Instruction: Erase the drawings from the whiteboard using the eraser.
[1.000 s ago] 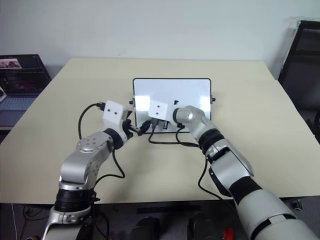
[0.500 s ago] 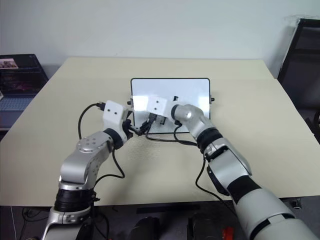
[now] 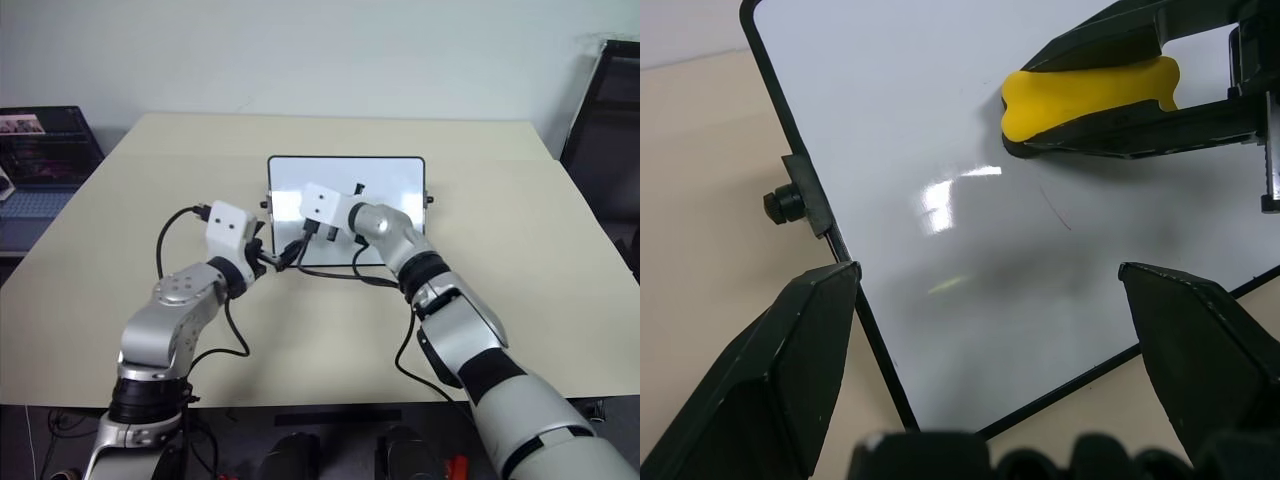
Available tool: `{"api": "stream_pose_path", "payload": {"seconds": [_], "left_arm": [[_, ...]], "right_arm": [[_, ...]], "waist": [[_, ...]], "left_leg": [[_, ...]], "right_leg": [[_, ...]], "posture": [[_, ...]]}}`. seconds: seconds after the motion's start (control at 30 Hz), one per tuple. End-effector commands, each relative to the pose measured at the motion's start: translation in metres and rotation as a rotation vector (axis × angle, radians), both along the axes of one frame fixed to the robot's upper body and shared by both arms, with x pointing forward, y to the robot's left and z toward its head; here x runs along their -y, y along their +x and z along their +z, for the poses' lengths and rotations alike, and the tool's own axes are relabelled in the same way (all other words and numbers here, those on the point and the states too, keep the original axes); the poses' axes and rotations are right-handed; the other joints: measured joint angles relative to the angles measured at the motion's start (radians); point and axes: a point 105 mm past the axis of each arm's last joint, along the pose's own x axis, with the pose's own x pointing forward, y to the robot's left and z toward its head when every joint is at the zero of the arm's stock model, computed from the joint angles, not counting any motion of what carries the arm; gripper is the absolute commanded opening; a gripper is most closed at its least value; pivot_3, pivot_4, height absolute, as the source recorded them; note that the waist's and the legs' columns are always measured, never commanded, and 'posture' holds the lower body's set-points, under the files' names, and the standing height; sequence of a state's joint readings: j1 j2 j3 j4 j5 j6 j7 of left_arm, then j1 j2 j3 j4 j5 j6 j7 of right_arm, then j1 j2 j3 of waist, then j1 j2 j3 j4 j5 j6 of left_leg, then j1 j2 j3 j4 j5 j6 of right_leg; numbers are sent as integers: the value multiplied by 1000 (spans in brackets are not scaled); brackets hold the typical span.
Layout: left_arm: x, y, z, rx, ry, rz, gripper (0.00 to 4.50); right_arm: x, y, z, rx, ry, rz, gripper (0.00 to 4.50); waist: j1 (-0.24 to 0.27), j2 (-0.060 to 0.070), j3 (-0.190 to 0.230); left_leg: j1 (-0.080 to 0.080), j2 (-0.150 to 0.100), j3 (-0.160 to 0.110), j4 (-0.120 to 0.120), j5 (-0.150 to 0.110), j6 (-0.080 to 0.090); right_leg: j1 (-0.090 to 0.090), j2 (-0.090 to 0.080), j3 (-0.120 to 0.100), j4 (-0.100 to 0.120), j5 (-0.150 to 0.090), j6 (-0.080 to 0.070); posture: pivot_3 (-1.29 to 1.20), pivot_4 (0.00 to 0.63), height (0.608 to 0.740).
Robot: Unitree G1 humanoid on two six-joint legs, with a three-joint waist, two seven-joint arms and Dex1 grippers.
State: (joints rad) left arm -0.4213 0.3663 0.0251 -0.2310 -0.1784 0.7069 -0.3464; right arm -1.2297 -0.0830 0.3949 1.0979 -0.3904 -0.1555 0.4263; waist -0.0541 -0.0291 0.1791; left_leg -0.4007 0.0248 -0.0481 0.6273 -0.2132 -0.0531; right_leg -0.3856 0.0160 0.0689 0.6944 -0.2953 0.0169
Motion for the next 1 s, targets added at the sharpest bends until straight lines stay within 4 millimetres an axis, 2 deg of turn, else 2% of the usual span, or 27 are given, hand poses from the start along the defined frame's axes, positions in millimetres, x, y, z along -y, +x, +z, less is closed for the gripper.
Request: {"api": "stream_pose_path", "payload": {"seconds": [0.03,0.1,0.2,0.27,0.47,0.6,0.7,0.9,1.0], "left_arm": [[7,-1,13,57,4,-33,4500],[6,-1,12,57,4,-33,4500],[6,-1,11,55,3,-33,4500],[6,-1,10,54,2,-33,4500],[7,-3,10,52,0,-34,4500],[7,-3,11,54,-1,-33,4500],[8,-3,12,54,-2,-34,4500],[8,-2,11,54,-4,-36,4500],[7,-3,11,53,-4,-37,4500]], "right_arm": [[10,-10,-40,-160,-126,32,979],[11,-19,-56,-224,-182,76,979],[10,-24,-60,-231,-211,107,979],[10,-19,-51,-180,-192,83,979],[12,2,-8,22,-74,-28,979],[17,8,1,56,-46,-62,979],[17,5,-8,11,-74,-46,979],[18,-17,-53,-210,-217,75,978],[18,-21,-56,-224,-231,91,978]], "waist": [[-1,0,0],[-3,0,0],[-3,0,0],[-3,0,0],[-1,0,0],[-1,0,0],[-2,0,0],[-3,0,0],[-3,0,0]], "left_leg": [[0,0,0,0,0,0],[1,0,0,0,0,0],[2,0,0,0,0,0],[2,0,0,1,0,0],[2,0,-1,1,2,0],[2,0,-1,1,3,1],[1,0,0,0,3,1],[2,0,-1,0,3,1],[2,0,-1,0,3,1]], "right_leg": [[0,0,0,0,0,0],[1,0,0,0,0,0],[2,0,-1,0,-1,2],[2,0,-1,1,-1,2],[2,0,0,1,-1,3],[2,0,0,1,-1,3],[2,0,0,0,-1,2],[2,0,0,-1,-1,3],[2,0,0,-1,-2,3]], "posture": [[0,150,740],[0,150,740],[0,150,740],[0,150,740],[0,150,740],[0,150,740],[0,150,740],[0,150,740],[0,150,740]]}}
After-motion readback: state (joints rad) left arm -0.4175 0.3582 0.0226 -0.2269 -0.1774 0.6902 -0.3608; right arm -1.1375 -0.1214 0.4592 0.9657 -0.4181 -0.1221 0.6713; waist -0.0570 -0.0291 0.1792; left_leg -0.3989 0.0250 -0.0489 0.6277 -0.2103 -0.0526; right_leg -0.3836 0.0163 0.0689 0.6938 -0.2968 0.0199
